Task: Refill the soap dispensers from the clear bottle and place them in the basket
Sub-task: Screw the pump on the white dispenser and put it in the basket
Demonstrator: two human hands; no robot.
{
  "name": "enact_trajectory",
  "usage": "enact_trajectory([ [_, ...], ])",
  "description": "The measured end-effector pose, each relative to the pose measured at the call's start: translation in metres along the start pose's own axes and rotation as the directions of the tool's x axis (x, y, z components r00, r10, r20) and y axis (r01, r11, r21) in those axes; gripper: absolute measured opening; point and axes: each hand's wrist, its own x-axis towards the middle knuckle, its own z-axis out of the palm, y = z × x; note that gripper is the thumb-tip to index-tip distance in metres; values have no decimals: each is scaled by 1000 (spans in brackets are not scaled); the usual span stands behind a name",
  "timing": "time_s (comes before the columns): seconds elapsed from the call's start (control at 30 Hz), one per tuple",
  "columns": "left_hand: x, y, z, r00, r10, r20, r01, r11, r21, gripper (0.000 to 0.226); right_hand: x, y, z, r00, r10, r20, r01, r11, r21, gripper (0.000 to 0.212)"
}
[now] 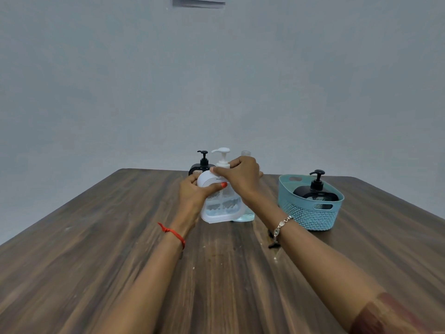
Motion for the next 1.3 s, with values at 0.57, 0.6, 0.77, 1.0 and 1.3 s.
enact_trajectory([
  [0.57, -7, 0, 16, 998, 46, -33, -44, 997, 61, 48, 8, 28, -52, 945, -3, 327, -66, 978, 200, 35],
  [0.6, -7, 2, 19, 998, 65, -14, -64, 996, 66, 46, 11, 35, -60, 931, 0, 366, -71, 981, 182, 42],
  [0.77, -12, 9, 43, 988, 114, 102, -120, 991, 56, 32, 19, 57, -95, 893, -3, 450, -94, 977, 192, 50],
  [1.0, -6, 16, 89, 939, 211, 270, -256, 956, 141, 36, 38, 61, -142, 947, -84, 309, 21, 979, 202, 50],
  [1.3, 42, 29, 161, 885, 309, 350, -412, 868, 277, 34, 97, 66, -190, 967, -175, 187, 136, 969, 206, 46],
])
